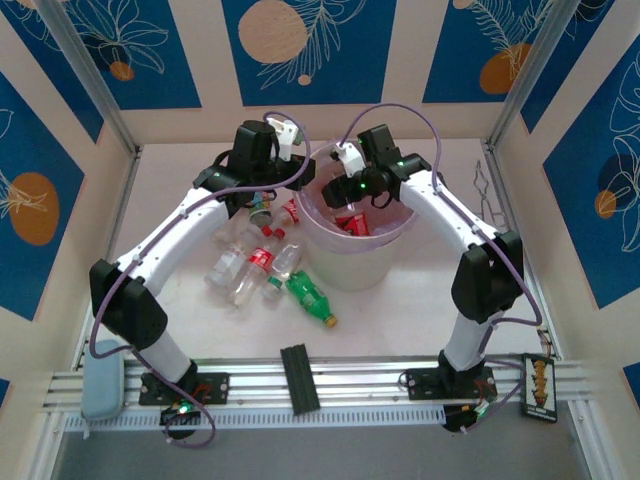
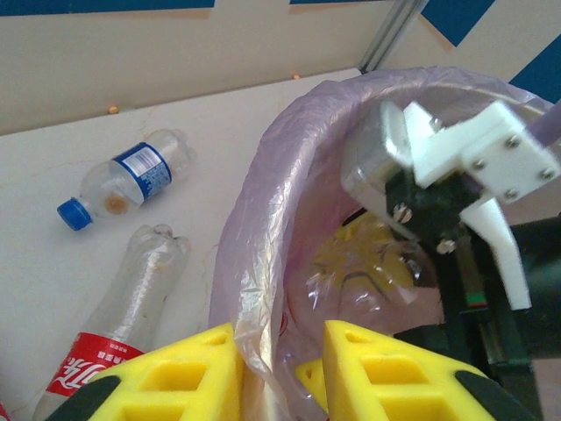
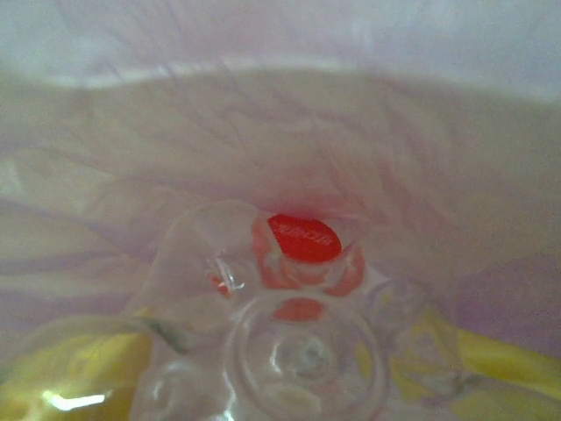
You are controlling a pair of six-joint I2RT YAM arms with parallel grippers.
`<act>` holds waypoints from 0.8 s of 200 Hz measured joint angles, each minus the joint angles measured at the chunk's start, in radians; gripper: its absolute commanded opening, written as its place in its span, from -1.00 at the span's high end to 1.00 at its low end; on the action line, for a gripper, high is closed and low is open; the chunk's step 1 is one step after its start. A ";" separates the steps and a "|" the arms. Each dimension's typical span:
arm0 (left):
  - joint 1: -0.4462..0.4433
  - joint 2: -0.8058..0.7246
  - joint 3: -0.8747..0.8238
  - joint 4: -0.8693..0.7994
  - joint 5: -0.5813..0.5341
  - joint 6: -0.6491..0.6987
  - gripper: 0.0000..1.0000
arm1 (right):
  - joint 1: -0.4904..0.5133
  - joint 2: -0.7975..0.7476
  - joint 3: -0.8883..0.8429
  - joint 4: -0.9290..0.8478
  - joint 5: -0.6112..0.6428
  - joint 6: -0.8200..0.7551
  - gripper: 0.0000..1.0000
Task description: Put the plastic bottles in the bin
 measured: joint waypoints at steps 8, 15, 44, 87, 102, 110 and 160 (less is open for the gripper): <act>0.000 0.000 0.000 0.000 -0.002 0.000 0.44 | 0.000 0.000 -0.013 0.013 0.002 0.005 -0.59; 0.000 0.000 0.000 0.000 -0.003 0.000 0.44 | 0.000 0.000 -0.025 0.034 0.005 0.009 -0.70; 0.000 0.000 0.000 0.000 -0.003 0.000 0.46 | 0.002 0.000 -0.074 0.088 0.008 0.027 -0.85; 0.000 0.001 0.001 0.002 -0.003 -0.001 0.46 | 0.002 0.000 -0.081 0.108 0.010 0.039 -0.95; 0.000 0.005 0.005 0.002 -0.003 -0.004 0.46 | 0.002 0.000 -0.080 0.105 0.010 0.040 -0.97; 0.000 0.006 0.006 0.002 -0.003 -0.005 0.46 | 0.002 -0.002 -0.079 0.105 0.010 0.040 -0.98; 0.000 0.012 0.008 0.011 -0.003 -0.008 0.46 | 0.001 -0.090 -0.047 0.071 0.006 0.039 -0.99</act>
